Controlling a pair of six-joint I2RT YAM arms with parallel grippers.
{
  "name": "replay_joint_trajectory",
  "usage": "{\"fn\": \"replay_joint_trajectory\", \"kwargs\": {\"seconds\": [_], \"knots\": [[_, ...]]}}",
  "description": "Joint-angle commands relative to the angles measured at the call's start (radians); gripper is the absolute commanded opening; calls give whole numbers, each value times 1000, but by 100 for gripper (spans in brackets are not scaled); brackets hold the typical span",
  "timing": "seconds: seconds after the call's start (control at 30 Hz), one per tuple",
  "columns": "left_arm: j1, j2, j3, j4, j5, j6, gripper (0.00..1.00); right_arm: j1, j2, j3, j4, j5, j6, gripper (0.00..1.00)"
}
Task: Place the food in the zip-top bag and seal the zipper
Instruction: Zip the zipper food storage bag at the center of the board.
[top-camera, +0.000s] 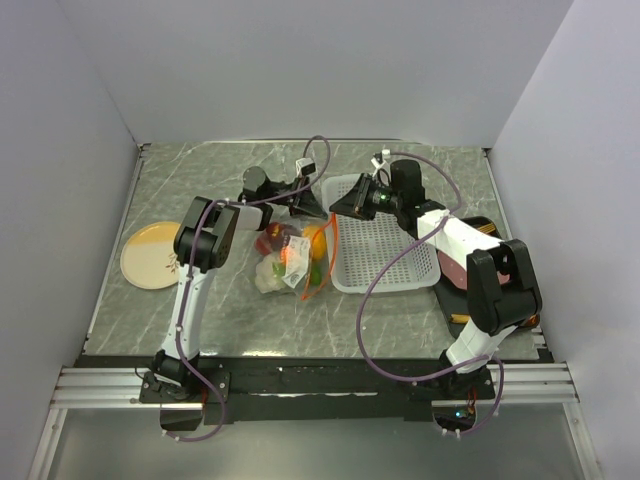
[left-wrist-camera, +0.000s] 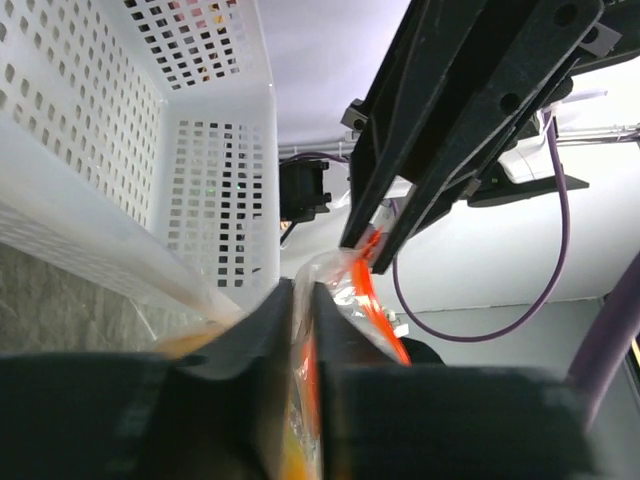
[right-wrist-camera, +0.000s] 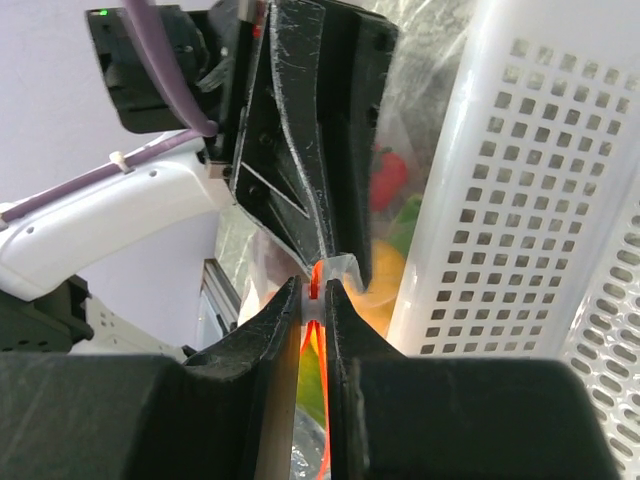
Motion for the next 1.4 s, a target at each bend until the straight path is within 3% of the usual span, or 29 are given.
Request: {"fn": "replay_joint_trajectory", "kwargs": {"seconds": [0.0, 0.23, 0.33, 0.37, 0.4, 0.47, 0.5, 0.53, 0.57, 0.63, 0.7, 0.8, 1.23, 1.37], "knots": [[-7, -77, 17, 520, 46, -15, 3, 5, -45, 55, 23, 9, -10, 4], [-5, -121, 23, 529, 31, -50, 1, 7, -40, 76, -32, 38, -45, 5], [10, -170, -20, 419, -9, 35, 1, 11, -45, 84, -84, 72, -80, 6], [20, -210, -63, 358, -21, 154, 1, 13, -50, 82, -109, 84, -88, 7], [27, -233, -89, 183, -50, 233, 1, 15, -54, 81, -118, 106, -93, 8], [40, -314, -135, -84, -81, 560, 1, 22, -65, 72, -123, 117, -102, 10], [41, -342, -131, -465, -128, 711, 1, 25, -65, 72, -123, 129, -104, 10], [39, -365, -108, -773, -171, 1101, 1, 31, -65, 73, -123, 129, -111, 10], [25, -388, 8, -1054, -254, 1316, 1, 39, -65, 73, -144, 130, -113, 10], [-2, -372, 124, -1495, -362, 1593, 1, 50, -63, 75, -143, 136, -113, 10], [-5, -349, 155, -1484, -333, 1565, 1, 64, -63, 76, -133, 140, -110, 10], [-2, -356, 74, -1327, -328, 1468, 1, 68, -74, 69, -133, 161, -97, 10], [13, -347, 87, -1339, -452, 1447, 1, 80, -97, 44, -86, 129, -39, 12], [25, -362, 71, -1310, -474, 1421, 1, 122, -82, 70, -171, 202, -62, 13]]}}
